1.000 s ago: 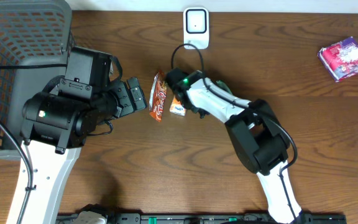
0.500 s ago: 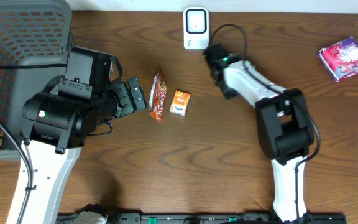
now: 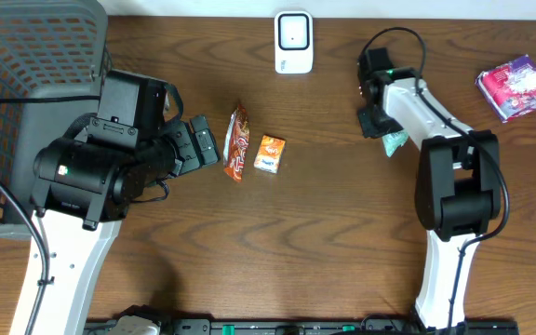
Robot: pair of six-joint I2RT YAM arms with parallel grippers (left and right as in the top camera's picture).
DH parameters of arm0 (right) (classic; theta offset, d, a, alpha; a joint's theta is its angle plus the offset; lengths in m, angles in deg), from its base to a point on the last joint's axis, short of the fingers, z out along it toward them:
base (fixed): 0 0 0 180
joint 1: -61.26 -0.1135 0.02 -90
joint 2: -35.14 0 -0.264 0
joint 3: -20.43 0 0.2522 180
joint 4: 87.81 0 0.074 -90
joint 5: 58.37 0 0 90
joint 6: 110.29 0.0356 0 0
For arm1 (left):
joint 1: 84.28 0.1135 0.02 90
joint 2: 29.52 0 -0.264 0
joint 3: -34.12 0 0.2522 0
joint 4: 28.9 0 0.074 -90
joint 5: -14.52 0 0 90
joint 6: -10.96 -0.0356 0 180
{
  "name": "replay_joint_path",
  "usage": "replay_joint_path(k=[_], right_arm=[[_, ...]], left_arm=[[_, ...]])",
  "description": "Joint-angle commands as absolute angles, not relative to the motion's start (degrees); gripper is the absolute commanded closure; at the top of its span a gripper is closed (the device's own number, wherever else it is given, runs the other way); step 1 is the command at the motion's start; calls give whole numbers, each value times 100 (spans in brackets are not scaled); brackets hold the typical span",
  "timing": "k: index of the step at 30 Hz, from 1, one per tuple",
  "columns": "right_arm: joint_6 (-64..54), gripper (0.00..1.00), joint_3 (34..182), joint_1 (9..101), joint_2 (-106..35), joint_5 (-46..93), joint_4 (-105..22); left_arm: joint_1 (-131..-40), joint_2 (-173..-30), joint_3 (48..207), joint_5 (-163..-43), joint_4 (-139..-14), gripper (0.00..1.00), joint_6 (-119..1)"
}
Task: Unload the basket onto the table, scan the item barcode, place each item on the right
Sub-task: 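Carry the mint-green packet right and place it beside the purple-red bag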
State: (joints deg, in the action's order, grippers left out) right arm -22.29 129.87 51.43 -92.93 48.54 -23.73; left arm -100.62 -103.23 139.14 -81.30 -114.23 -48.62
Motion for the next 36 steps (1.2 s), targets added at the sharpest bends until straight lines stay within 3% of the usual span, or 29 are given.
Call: replay_joint_path(k=[1, 9, 15, 24, 29, 36], right_arm=[[-2380, 99, 13046, 5130, -9498, 2878, -2231], [-2037, 99, 13616, 5015, -9496, 928, -2100], [-1283, 99, 14506, 4923, -9496, 216, -2561], [251, 99, 14875, 4470, -9570, 1140, -4851], [721, 99, 14875, 4175, -9682, 2168, -5562], [826, 99, 14878, 4201, -9736, 2434, -5898]], left_arm=[[-10058, -10293, 13951, -8098, -11425, 2, -4849], [-10058, -10293, 13951, -8098, -11423, 2, -4851], [-10058, -10293, 13951, -8098, -11425, 2, -4851], [-10058, -10293, 13951, -8098, -11425, 2, -4851], [-10058, -10293, 13951, -8098, -11425, 2, -4851], [-10058, -10293, 13951, -8098, -11425, 2, -4849]])
